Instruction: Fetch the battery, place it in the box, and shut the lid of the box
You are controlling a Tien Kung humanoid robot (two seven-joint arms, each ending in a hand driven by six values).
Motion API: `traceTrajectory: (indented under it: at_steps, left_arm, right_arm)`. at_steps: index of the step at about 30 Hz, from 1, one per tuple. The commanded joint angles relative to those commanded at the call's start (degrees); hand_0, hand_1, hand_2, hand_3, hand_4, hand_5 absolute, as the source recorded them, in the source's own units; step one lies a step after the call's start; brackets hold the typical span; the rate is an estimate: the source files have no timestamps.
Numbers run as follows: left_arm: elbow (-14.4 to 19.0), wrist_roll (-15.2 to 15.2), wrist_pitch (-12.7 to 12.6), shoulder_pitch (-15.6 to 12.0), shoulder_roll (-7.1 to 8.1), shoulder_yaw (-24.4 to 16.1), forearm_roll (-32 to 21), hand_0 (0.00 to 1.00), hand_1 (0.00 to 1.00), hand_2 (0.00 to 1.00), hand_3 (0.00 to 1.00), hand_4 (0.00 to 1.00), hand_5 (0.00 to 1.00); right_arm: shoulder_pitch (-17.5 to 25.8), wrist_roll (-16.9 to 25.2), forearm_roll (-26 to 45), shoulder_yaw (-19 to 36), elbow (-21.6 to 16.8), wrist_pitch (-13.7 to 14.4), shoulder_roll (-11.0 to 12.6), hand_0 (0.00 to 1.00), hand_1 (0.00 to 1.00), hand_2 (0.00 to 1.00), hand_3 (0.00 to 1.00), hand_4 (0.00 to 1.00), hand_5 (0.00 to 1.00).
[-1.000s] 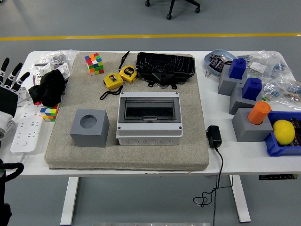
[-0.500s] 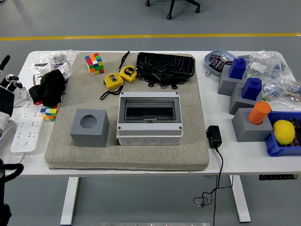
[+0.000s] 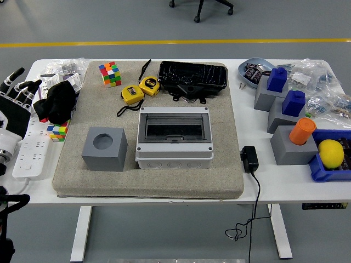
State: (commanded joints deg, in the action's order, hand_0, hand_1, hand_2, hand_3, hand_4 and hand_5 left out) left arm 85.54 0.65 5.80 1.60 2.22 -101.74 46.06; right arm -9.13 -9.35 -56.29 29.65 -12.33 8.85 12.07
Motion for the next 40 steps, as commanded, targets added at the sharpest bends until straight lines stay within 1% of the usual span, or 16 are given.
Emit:
traceTrajectory:
  at_steps: [2,3,5,8,9,14,15,18,20,21,22,26,27,32,33,40]
  left_arm:
    - [-0.08,-0.07,0.00,0.03,0.01,-0.07,-1.05,0.998,0.998,0.991,0.615,0.998,0.998]
    - [-0.16,0.02,0.50,0.01,0.02,-0.11,-2.23,0.998,0.998,0.998,0.824,0.998,0.998]
    - [-0.29,0.72,1.54,-0.08,0.16,0.13,-5.11,0.998,0.998,0.998,0.824,0.998,0.998]
    - [-0.42,0.54,1.43,0.05,0.10,0.23,-7.06,0.998,0.998,0.998,0.824,0.998,0.998]
    - [-0.48,0.46,1.30,0.16,0.04,0.21,-7.56,0.846,0.998,0.998,0.998,0.998,0.998]
    - [-0.46,0.21,-0.70,0.34,0.07,0.56,-8.12,0.846,0.998,0.998,0.998,0.998,0.998]
    - [-0.43,0.21,-1.26,0.35,0.03,0.50,-7.97,0.224,0.548,0.998,0.998,0.998,0.998]
    - [-0.25,0.08,-2.50,0.36,0.06,0.52,-7.93,0.224,0.548,0.998,0.998,0.998,0.998]
    - [-0.28,-1.37,-3.78,0.40,0.10,0.73,-8.62,0.224,0.548,0.998,0.998,0.998,0.998]
    - [-0.34,-2.21,-4.47,0.43,0.06,0.73,-8.87,0.107,0.115,0.324,0.782,0.998,0.998]
    - [-0.36,-2.57,-4.83,0.45,0.01,0.66,-8.87,0.107,0.115,0.324,0.782,0.998,0.998]
    - [-0.17,-2.29,-3.67,0.36,0.04,0.54,-6.71,0.107,0.115,0.324,0.782,0.998,0.998]
    - [-0.23,-2.33,-3.12,0.40,0.05,0.56,-6.08,0.328,0.122,0.108,0.439,0.998,0.998]
    - [-0.13,-2.32,-2.86,0.49,0.18,0.72,-1.95,0.328,0.122,0.108,0.439,0.998,0.998]
    - [-0.13,-2.16,-2.81,0.48,0.21,0.77,-1.61,0.606,0.299,0.192,0.137,0.998,0.998]
    - [-0.16,-1.90,-2.20,0.33,0.22,1.20,-0.35,0.606,0.299,0.192,0.137,0.998,0.998]
  right_arm:
    - [0.07,-0.07,-0.13,0.27,-0.01,0.01,-0.07,0.696,0.643,0.666,0.723,0.998,0.928]
    - [0.10,-0.10,-0.21,0.39,-0.02,0.00,-0.10,0.697,0.643,0.666,0.723,0.998,0.927]
    - [0.08,-0.16,-0.32,0.56,-0.02,-0.04,-0.22,0.697,0.643,0.666,0.723,0.998,0.927]
    - [-0.13,-0.16,-0.62,0.95,-0.14,-0.13,-0.27,0.697,0.643,0.666,0.723,0.998,0.927]
    - [-0.24,-0.14,-0.67,1.01,-0.19,-0.15,-0.26,0.696,0.643,0.666,0.723,0.998,0.927]
    - [-0.49,-0.09,-0.53,0.97,-0.18,-0.16,-0.20,0.696,0.643,0.666,0.723,0.998,0.927]
    - [-0.48,-0.07,-0.47,0.96,-0.15,-0.14,-0.20,0.696,0.643,0.666,0.723,0.998,0.926]
    - [-0.39,-0.09,-0.38,0.89,-0.11,-0.11,-0.23,0.696,0.643,0.666,0.723,0.998,0.926]
    - [-0.32,-0.10,-0.33,0.85,-0.06,-0.07,-0.28,0.696,0.643,0.666,0.723,0.998,0.926]
    - [-0.32,-0.11,-0.31,0.82,-0.05,-0.07,-0.29,0.697,0.643,0.666,0.723,0.998,0.927]
    - [-0.31,-0.11,-0.32,0.83,-0.05,-0.07,-0.30,0.697,0.643,0.666,0.723,0.998,0.927]
    - [-0.34,-0.14,-0.45,0.88,-0.10,-0.08,-0.35,0.697,0.643,0.666,0.723,0.998,0.927]
    - [-0.36,-0.16,-0.44,0.73,-0.10,-0.06,-0.35,0.696,0.643,0.665,0.723,0.998,0.926]
    - [-0.32,-0.18,-0.56,0.68,-0.21,-0.16,-0.30,0.696,0.643,0.665,0.723,0.998,0.926]
    - [-0.30,-0.17,-0.56,0.64,-0.23,-0.16,-0.27,0.697,0.643,0.666,0.722,0.998,0.927]
    - [-0.07,0.01,-0.10,0.19,-0.11,-0.08,-0.02,0.697,0.643,0.666,0.722,0.998,0.927]
